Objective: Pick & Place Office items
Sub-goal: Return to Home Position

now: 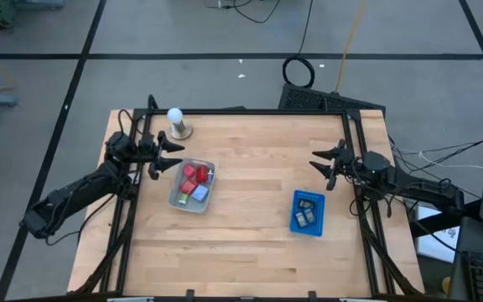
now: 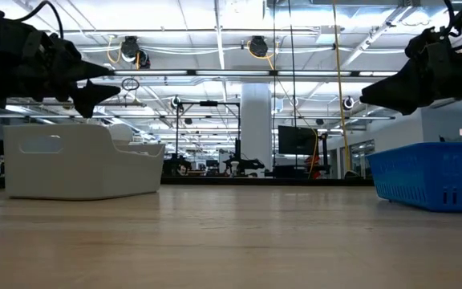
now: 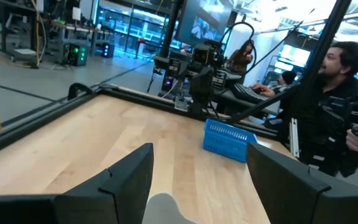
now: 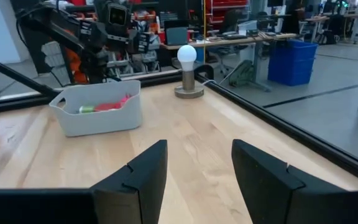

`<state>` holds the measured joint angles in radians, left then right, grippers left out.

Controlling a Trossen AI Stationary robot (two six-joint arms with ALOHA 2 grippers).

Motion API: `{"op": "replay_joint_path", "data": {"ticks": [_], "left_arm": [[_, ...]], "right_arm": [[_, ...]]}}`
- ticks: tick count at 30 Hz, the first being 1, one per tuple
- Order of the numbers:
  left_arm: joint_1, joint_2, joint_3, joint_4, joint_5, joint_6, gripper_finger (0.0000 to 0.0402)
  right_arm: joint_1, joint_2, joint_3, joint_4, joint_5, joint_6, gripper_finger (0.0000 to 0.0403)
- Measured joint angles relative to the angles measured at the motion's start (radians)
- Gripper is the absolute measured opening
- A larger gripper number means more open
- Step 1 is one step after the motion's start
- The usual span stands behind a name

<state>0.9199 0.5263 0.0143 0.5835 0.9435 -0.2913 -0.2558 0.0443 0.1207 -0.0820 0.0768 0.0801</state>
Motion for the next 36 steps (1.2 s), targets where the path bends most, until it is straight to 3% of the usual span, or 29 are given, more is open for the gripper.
{"op": "replay_joint_path", "data": {"ticks": [14, 25, 36], "left_arm": [[0.115, -0.111, 0.0, -0.04, 0.129, -0.1, 0.0255], [0.115, -0.109, 0.0, -0.034, 0.127, -0.13, 0.0255], [0.139, -0.109, 0.0, 0.238, 0.27, -0.317, 0.0255]], "right_arm": [[0.0, -0.041, 0.007, -0.062, 0.004, 0.012, 0.0171], [0.0, -0.041, 0.007, -0.058, 0.002, -0.017, 0.0171], [0.0, -0.041, 0.007, -0.064, 0.001, -0.036, 0.0171]]}}
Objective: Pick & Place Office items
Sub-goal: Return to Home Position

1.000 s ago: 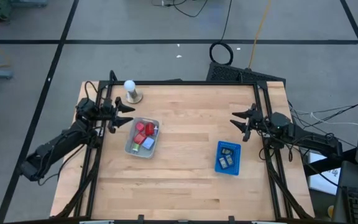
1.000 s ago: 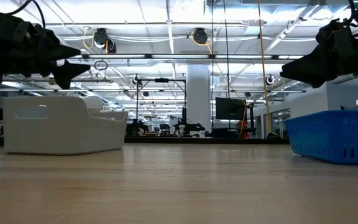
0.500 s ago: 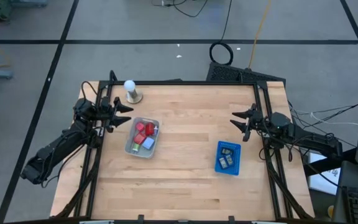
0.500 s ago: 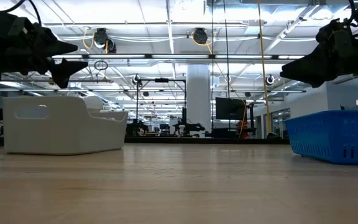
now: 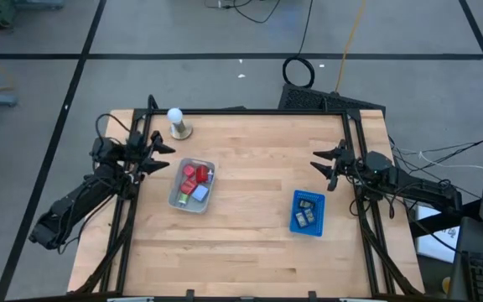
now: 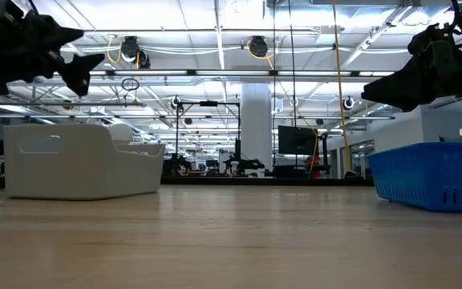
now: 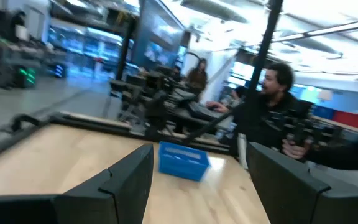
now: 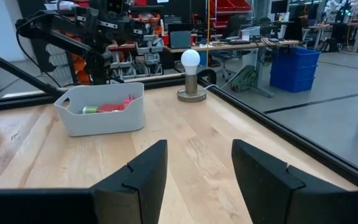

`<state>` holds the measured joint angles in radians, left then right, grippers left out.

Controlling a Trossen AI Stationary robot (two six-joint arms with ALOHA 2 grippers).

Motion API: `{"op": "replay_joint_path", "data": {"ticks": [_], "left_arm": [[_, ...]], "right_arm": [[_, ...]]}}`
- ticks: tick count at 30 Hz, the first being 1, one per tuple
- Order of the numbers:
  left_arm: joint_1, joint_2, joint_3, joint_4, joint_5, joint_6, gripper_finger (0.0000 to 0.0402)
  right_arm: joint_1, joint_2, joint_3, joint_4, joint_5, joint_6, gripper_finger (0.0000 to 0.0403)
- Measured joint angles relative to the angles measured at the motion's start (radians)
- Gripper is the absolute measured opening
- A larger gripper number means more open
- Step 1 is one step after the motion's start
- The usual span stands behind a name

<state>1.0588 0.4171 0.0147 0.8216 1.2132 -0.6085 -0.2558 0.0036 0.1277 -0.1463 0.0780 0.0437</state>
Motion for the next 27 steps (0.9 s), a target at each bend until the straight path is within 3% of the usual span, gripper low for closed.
{"op": "replay_joint_path", "data": {"ticks": [15, 23, 27], "left_arm": [[0.123, 0.0, 0.014, 0.191, 0.146, -0.242, 0.0255], [0.126, -0.006, 0.013, 0.198, 0.109, -0.244, 0.0255], [0.113, -0.006, 0.013, 0.201, -0.054, -0.249, 0.0255]], "right_arm": [[0.0, 0.0, 0.0, 0.016, 0.003, 0.02, 0.0171], [0.0, 0.0, -0.003, 0.077, 0.017, -0.005, 0.0171], [0.0, 0.0, -0.003, 0.085, 0.083, -0.004, 0.0171]]}}
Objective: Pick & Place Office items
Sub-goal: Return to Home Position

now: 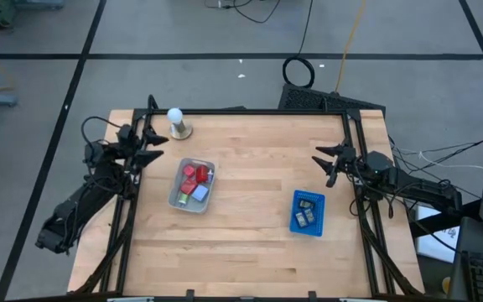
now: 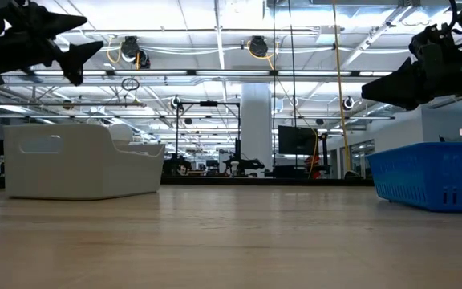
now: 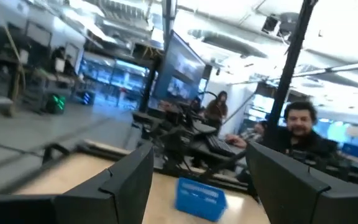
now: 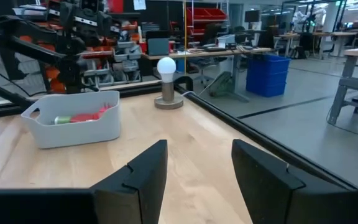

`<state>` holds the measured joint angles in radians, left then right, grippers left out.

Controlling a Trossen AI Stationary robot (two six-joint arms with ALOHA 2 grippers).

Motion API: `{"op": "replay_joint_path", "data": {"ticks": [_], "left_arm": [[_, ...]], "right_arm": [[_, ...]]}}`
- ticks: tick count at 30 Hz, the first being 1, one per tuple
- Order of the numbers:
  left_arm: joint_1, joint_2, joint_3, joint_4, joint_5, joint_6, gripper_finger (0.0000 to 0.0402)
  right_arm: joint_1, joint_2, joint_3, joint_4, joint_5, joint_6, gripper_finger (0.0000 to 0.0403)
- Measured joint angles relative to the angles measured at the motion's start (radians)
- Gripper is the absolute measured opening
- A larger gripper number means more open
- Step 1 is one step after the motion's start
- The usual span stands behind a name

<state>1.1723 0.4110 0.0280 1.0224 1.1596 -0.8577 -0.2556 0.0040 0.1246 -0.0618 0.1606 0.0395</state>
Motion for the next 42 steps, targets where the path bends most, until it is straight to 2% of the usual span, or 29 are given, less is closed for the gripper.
{"op": "replay_joint_path", "data": {"ticks": [4, 10, 16, 25, 28, 32, 35, 42], "left_arm": [[-0.056, 0.0, 0.0, 0.003, -0.049, 0.059, 0.0255], [-0.187, 0.0, 0.0, -0.003, -0.179, 0.149, 0.0255], [-0.33, 0.0, -0.001, -0.137, -0.271, 0.235, 0.0255], [-0.644, 0.0, 0.027, -0.377, -0.611, 0.544, 0.0255], [-0.764, 0.0, 0.084, -0.527, -0.735, 0.637, 0.0255], [-0.885, 0.0, 0.17, -0.759, -0.848, 0.733, 0.0255], [-0.936, -0.014, 0.171, -0.74, -0.942, 0.77, 0.0255], [-1.024, -0.026, 0.169, -0.767, -1.049, 0.785, 0.0255]], "right_arm": [[0.0, 0.0, 0.0, 0.002, 0.001, 0.0, 0.0171], [0.0, 0.0, 0.0, 0.004, -0.001, 0.0, 0.0171], [0.0, 0.0, 0.0, 0.003, -0.003, -0.001, 0.0171], [0.0, 0.0, 0.002, 0.0, -0.004, -0.002, 0.0171], [0.0, 0.0, 0.002, -0.006, -0.005, -0.003, 0.0171], [0.0, 0.0, 0.004, -0.02, -0.005, -0.002, 0.0171], [0.0, 0.0, 0.004, -0.021, -0.006, 0.003, 0.0171], [0.0, 0.0, 0.004, -0.02, -0.008, 0.002, 0.0171]]}}
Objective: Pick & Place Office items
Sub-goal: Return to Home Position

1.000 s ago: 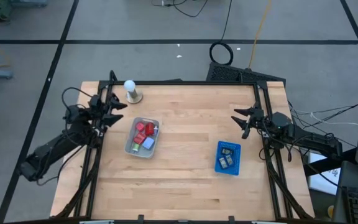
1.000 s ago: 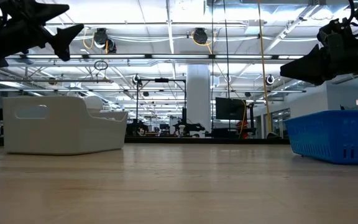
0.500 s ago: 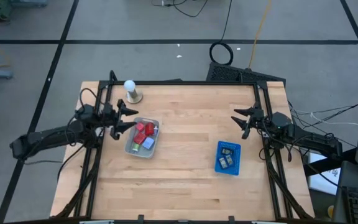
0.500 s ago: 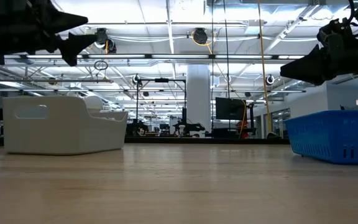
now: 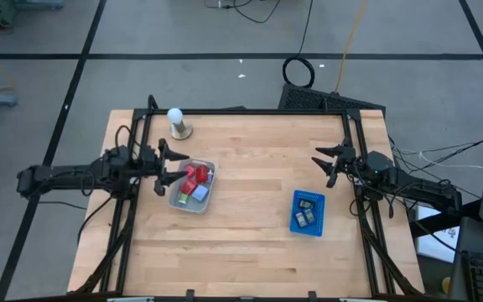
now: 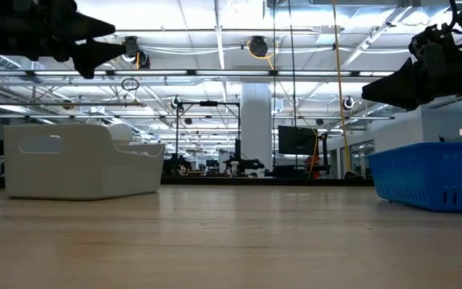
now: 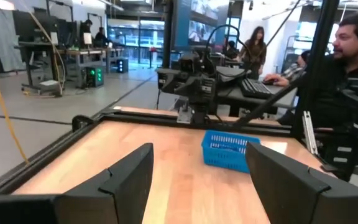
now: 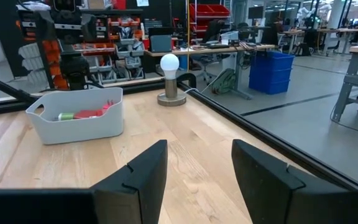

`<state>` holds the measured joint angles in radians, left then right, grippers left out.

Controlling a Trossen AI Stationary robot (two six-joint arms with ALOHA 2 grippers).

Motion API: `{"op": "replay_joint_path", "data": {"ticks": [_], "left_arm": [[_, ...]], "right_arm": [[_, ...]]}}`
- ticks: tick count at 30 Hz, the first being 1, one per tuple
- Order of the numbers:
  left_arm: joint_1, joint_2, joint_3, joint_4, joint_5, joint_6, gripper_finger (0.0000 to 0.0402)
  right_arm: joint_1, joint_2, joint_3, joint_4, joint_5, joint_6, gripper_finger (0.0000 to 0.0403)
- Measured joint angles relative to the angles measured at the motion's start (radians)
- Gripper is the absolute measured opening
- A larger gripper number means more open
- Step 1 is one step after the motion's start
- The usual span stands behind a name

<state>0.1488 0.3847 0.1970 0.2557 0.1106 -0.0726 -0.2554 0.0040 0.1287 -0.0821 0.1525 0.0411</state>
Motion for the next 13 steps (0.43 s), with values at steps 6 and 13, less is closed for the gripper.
{"op": "replay_joint_path", "data": {"ticks": [6, 13], "left_arm": [[-0.06, -0.01, 0.0, -0.033, -0.091, 0.025, 0.0255], [-0.128, -0.022, -0.06, 0.059, -0.132, 0.022, 0.0255]], "right_arm": [[0.0, 0.0, 0.0, 0.0, 0.0, 0.02, 0.0171], [0.0, 0.0, 0.0, 0.0, 0.0, 0.025, 0.0171]]}}
